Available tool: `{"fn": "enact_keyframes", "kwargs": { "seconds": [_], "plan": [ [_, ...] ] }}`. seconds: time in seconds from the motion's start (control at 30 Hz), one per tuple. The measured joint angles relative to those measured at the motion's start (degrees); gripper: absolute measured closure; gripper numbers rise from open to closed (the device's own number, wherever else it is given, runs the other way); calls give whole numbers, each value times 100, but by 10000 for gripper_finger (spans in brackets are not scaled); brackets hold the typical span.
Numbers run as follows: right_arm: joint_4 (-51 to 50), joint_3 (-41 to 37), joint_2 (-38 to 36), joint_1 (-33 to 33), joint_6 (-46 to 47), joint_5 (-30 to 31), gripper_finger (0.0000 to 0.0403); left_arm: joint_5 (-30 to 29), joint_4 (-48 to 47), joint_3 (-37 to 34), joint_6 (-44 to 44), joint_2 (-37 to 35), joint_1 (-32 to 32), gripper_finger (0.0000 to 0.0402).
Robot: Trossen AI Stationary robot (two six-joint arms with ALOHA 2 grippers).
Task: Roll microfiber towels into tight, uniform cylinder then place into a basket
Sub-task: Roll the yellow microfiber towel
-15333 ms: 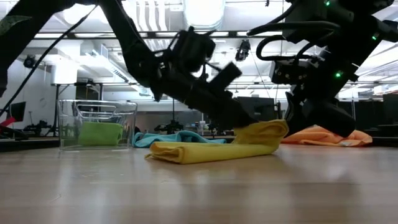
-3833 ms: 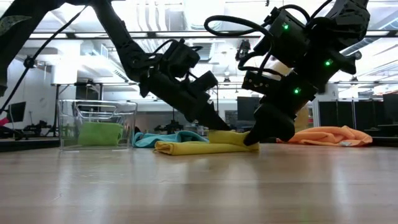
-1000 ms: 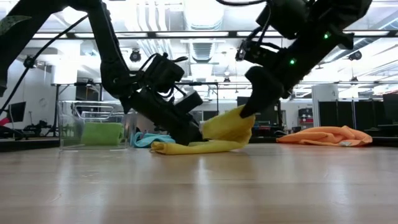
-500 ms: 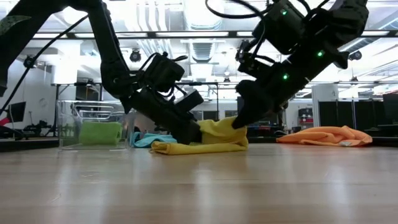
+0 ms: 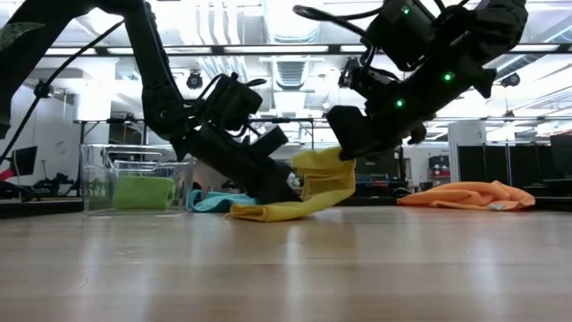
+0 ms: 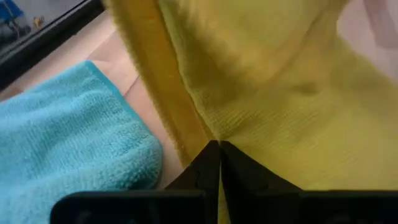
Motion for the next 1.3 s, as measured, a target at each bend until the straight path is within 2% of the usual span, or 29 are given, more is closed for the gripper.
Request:
{"fn": "enact_keyframes", "kwargs": {
  "seconds": [0.23, 0.37, 0.57, 0.83, 0.97, 1.13, 1.3],
  "plan": [
    [26, -2, 233, -26, 217, 348, 391, 2, -2, 9, -891, 0, -68, 402],
    [78, -3, 420, -48, 335, 528, 391, 12, -2, 13, -1054, 0, -218, 402],
    [288, 30, 797, -63, 339, 595, 391, 172, -25, 21, -1069, -93, -351, 402],
    [364, 69, 1048, -68, 225, 639, 391, 233, -905, -25, -1060, -752, -365, 402],
    [365, 65, 1048, -63, 7, 639, 391, 273, -830, -88, -1014, -970, -374, 402],
    [339, 60, 1046, -61, -65, 581, 391, 271, -188, -27, -710, -789, -374, 402],
    [334, 52, 1046, -61, -110, 577, 391, 275, -230, 282, -449, -208, -291, 402]
  ]
}}
